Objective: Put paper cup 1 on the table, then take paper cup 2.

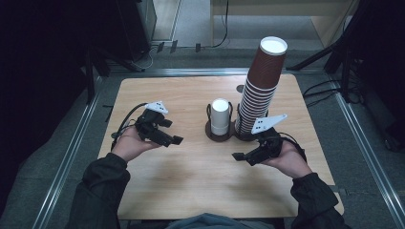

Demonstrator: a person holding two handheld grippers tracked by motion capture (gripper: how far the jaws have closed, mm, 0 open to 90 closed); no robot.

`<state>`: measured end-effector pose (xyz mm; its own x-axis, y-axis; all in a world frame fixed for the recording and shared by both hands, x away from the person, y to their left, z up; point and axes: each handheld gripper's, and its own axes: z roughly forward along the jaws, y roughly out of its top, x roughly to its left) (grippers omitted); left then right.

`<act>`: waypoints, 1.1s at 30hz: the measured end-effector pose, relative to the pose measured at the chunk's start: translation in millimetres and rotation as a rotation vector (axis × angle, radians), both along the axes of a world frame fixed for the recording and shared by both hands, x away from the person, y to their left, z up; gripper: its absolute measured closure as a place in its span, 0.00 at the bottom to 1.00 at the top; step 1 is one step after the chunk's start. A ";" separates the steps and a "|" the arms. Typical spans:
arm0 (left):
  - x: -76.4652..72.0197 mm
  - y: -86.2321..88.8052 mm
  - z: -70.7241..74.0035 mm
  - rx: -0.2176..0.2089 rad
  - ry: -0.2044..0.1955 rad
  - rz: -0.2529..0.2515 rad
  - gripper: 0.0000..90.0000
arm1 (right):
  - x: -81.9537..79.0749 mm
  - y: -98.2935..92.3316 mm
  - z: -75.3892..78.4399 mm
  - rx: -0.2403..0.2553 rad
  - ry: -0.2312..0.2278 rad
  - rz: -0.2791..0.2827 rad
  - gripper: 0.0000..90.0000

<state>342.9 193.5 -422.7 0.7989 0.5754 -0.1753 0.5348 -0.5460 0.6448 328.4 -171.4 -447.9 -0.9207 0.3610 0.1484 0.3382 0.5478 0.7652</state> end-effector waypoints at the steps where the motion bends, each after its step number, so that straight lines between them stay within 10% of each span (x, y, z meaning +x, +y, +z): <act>1: -0.4 -0.9 -1.8 0.001 0.003 -0.005 0.16 | -0.3 -0.5 0.1 0.001 -0.001 0.000 0.17; 22: -13.6 -38.9 -25.6 0.005 0.044 -0.098 0.17 | 0.1 -30.4 15.3 0.014 -0.030 -0.066 0.26; 33: -15.7 -44.2 -26.6 0.003 0.055 -0.117 0.17 | 1.4 -57.0 46.8 0.008 -0.073 -0.123 0.27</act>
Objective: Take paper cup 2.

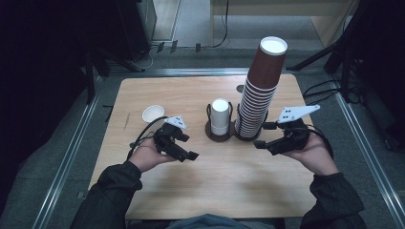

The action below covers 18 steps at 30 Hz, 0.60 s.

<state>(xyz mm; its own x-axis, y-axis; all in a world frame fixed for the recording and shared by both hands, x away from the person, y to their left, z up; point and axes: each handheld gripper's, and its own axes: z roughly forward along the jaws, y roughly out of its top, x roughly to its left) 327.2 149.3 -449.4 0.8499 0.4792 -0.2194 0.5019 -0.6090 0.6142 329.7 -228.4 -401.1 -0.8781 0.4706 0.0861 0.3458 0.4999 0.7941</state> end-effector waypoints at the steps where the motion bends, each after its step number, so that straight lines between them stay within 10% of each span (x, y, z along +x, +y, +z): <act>1: 0.0 -0.3 0.0 0.000 0.000 0.000 0.17 | 1.0 -4.1 4.7 -0.005 -0.002 -0.008 0.27; 18: 1.5 -2.5 -2.4 0.013 -0.003 -0.004 0.17 | 37.9 -48.0 89.3 0.018 -0.036 -0.126 0.20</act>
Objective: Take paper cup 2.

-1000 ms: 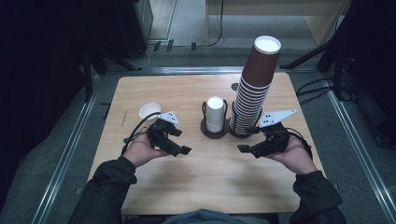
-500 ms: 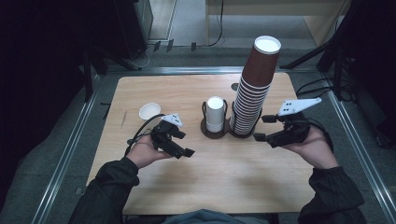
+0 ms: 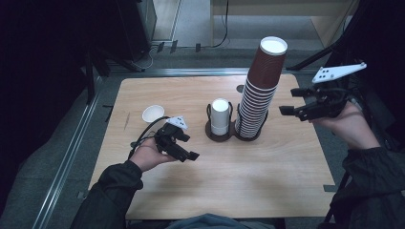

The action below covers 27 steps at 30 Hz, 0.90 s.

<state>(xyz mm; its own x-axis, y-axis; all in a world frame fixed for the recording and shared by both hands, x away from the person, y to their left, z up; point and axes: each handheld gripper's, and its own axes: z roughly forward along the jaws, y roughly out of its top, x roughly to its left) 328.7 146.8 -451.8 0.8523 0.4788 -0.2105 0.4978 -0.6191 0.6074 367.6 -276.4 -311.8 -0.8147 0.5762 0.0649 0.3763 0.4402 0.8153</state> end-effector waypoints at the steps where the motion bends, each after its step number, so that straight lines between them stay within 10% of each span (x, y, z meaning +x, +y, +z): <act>1: -0.1 -0.4 -0.4 0.002 0.001 0.000 0.17 | 2.7 -0.7 5.1 0.005 -0.007 -0.009 0.19; 27: -0.7 -3.7 -5.7 0.024 0.012 -0.027 0.17 | 51.5 59.1 62.0 0.049 -0.066 -0.047 0.16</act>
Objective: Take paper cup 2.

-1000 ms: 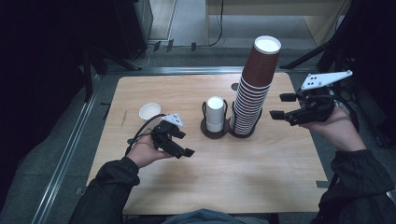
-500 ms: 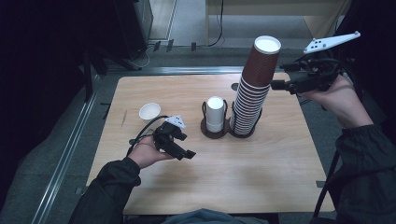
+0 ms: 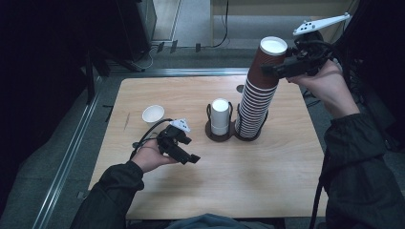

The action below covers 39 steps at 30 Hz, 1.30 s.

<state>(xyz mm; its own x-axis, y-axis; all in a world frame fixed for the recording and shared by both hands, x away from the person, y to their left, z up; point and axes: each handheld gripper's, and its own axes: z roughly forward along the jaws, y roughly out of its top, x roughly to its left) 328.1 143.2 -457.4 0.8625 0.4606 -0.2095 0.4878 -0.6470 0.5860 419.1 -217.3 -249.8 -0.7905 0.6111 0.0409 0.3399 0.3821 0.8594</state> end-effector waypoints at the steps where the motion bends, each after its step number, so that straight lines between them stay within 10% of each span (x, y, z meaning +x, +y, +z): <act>1: -0.1 0.2 0.1 0.000 0.000 0.002 0.17 | 1.6 0.9 0.1 0.009 -0.002 -0.005 0.16; 20: -0.3 1.2 1.1 -0.004 -0.002 0.005 0.17 | -7.2 0.7 26.0 0.003 -0.074 -0.015 0.21; 39: 1.9 5.7 3.6 -0.040 0.016 0.011 0.17 | -42.6 -4.6 117.4 -0.013 -0.212 0.025 0.21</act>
<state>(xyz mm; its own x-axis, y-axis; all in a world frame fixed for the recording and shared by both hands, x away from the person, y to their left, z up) 330.0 148.9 -453.8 0.8540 0.4610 -0.2412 0.5040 -0.6181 0.6033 376.5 -221.9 -132.5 -0.7956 0.5904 -0.1357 0.1422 0.3997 0.9055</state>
